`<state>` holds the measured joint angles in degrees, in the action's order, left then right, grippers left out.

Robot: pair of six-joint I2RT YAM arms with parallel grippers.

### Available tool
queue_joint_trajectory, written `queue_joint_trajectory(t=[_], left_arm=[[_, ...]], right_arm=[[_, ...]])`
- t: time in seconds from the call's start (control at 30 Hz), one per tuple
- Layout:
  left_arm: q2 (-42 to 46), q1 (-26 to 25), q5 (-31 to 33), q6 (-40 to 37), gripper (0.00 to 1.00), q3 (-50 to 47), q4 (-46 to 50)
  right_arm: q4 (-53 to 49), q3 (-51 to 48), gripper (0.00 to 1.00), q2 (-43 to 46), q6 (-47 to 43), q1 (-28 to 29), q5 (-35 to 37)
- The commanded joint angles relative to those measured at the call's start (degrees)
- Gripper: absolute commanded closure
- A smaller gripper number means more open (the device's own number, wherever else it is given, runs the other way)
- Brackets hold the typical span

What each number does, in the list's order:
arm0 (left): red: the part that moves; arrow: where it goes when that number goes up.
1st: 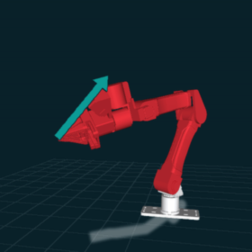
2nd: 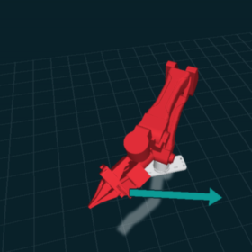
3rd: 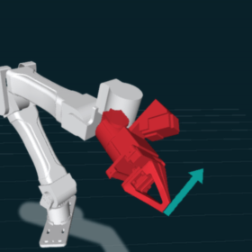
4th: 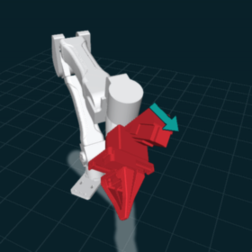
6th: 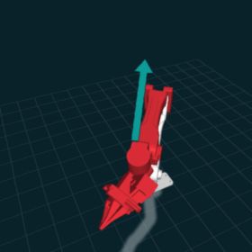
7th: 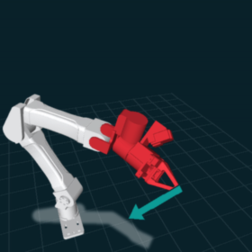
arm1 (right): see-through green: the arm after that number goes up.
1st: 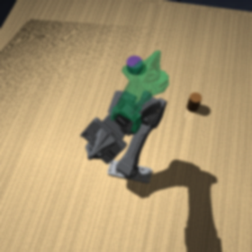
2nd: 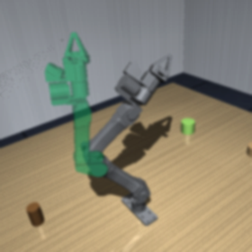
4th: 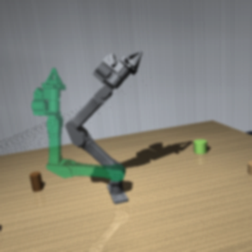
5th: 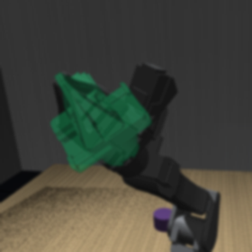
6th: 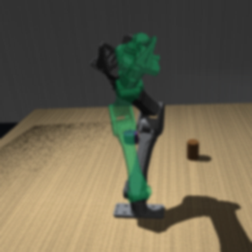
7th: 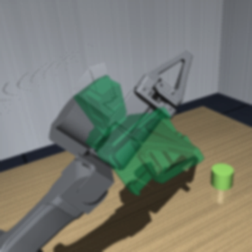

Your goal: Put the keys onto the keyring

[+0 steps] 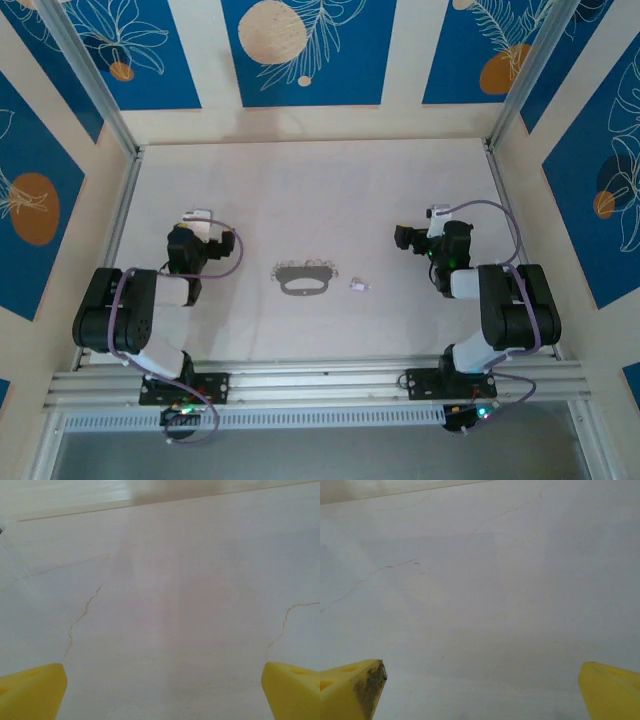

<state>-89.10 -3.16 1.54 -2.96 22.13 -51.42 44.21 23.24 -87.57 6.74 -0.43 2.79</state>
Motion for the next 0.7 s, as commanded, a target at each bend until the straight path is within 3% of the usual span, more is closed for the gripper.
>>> queue_joint_trajectory(t=[0.0, 0.67], left_arm=[[-0.1, 0.1, -0.3, 0.7, 0.00, -0.4, -1.2], [-0.3, 0.1, -0.2, 0.8, 0.00, 0.4, 0.1]], right_arm=[[1.8, 0.7, 0.01, 0.3, -1.2, 0.2, 0.6], [1.4, 1.0, 0.01, 0.1, -1.1, 0.0, 0.4]])
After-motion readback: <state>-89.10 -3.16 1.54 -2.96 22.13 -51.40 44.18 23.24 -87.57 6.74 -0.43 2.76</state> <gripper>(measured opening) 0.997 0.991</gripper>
